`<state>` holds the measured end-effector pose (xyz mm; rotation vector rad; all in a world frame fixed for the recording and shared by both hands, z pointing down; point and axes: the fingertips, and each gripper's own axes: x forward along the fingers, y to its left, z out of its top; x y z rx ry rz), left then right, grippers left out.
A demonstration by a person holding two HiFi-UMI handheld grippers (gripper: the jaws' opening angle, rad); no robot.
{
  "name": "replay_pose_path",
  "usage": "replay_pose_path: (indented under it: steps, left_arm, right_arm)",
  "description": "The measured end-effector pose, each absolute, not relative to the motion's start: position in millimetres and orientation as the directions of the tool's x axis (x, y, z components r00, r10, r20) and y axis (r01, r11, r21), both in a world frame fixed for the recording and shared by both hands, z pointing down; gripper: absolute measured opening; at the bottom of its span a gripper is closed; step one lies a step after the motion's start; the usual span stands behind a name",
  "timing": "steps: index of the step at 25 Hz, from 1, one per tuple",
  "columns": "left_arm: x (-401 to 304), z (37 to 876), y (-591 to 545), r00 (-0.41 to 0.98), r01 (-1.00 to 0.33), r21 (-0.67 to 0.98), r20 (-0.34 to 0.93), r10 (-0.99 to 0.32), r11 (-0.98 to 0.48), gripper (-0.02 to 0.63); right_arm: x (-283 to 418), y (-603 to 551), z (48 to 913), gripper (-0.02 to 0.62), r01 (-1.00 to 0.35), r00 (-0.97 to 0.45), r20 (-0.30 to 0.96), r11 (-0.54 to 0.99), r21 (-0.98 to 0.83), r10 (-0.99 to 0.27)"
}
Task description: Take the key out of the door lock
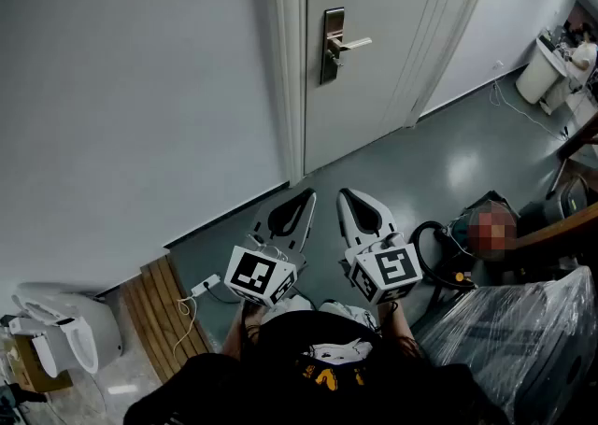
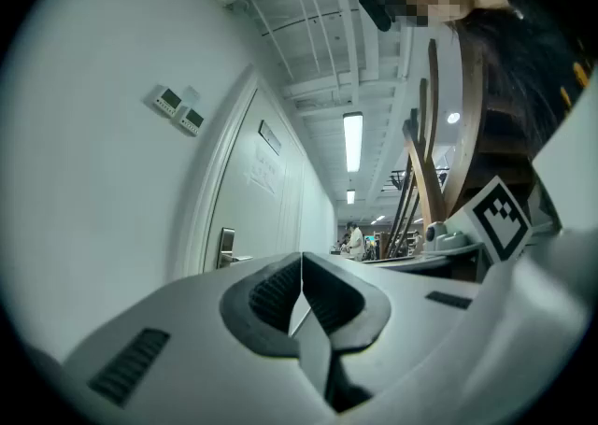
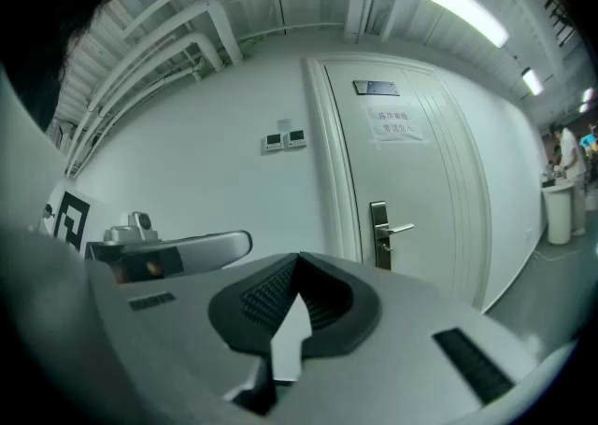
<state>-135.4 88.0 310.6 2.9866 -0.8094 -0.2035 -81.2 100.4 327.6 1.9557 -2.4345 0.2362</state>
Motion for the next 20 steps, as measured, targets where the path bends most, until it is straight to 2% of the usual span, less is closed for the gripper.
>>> replay_pose_path:
  steps: [4, 10, 20]
  left_arm:
    - [-117.6, 312.8, 91.2, 0.85, -0.508, 0.086, -0.109, -0.515, -0.857, 0.009]
    - [-86.0, 313.6, 99.2, 0.849, -0.514, 0.075, -0.093, -0.52, -0.854, 0.009]
    - [-46.0, 319.5, 112.4, 0.822, -0.557, 0.088, -0.084, -0.563, -0.826, 0.009]
  right_arm:
    - [-62.1, 105.3, 329.6, 0.003, -0.971, -0.226, 0.088, 0.217, -0.104, -0.97]
    - [-24.5, 112.5, 329.8, 0.003, -0.959, -0.228, 0.06, 0.214, -0.186, -0.972]
    - [13.5, 131.9, 336.7, 0.003, -0.95, -0.277, 0.065, 0.263, -0.17, -0.959]
